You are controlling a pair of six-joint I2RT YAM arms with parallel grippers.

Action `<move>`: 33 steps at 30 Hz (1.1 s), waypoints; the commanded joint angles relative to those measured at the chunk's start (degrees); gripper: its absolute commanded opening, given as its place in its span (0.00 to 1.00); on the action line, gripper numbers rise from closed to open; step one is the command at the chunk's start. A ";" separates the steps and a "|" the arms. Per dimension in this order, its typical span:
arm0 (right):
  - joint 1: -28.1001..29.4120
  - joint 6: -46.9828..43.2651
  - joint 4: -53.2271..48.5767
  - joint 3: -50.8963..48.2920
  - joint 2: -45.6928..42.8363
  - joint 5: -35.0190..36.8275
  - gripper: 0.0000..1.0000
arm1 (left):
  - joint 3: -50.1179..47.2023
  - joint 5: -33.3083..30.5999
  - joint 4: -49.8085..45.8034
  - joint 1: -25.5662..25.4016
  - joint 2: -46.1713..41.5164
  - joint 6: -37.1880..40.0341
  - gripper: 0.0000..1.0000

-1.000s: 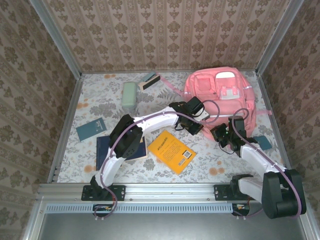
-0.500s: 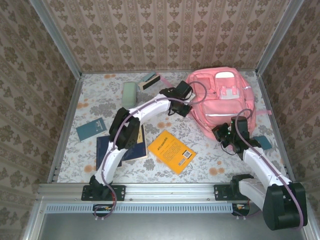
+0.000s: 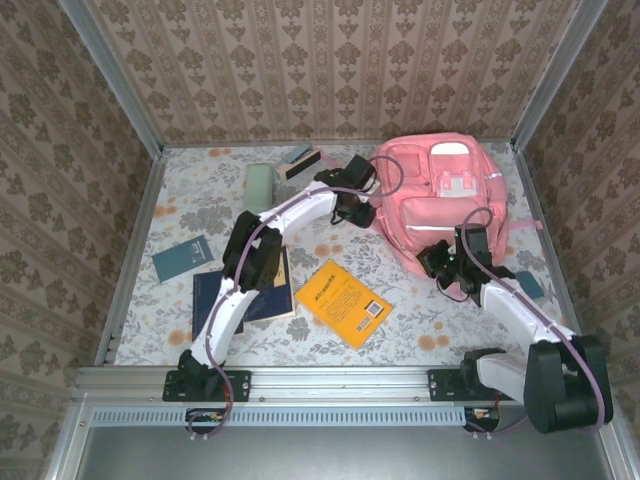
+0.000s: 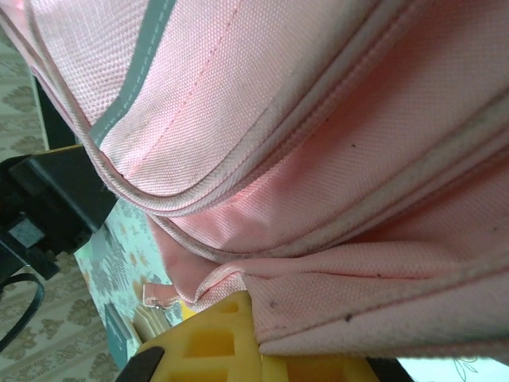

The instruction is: Pack books, pencil case, and school supplies into a backpack

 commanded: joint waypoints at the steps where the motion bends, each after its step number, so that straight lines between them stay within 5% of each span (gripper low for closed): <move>1: 2.79 -2.26 4.13 5.00 3.78 -2.71 0.02 | -3.21 -1.75 1.45 1.35 -7.68 -2.36 0.58; 5: 6.06 -3.43 4.55 9.56 9.94 -2.22 0.08 | -10.93 -1.84 4.50 1.78 -14.90 -5.00 0.71; 10: 7.81 -5.82 4.62 14.53 17.36 -2.62 0.20 | -20.55 -2.91 7.51 1.92 -22.88 -8.58 0.75; 18: 9.94 -16.10 -4.30 26.20 25.05 -5.75 0.61 | -36.42 -6.04 9.02 2.23 -34.54 -16.07 0.79; 33: 18.08 -32.98 -8.36 15.58 16.28 -1.19 0.65 | -58.61 -6.10 5.72 -3.25 -50.63 -44.33 0.75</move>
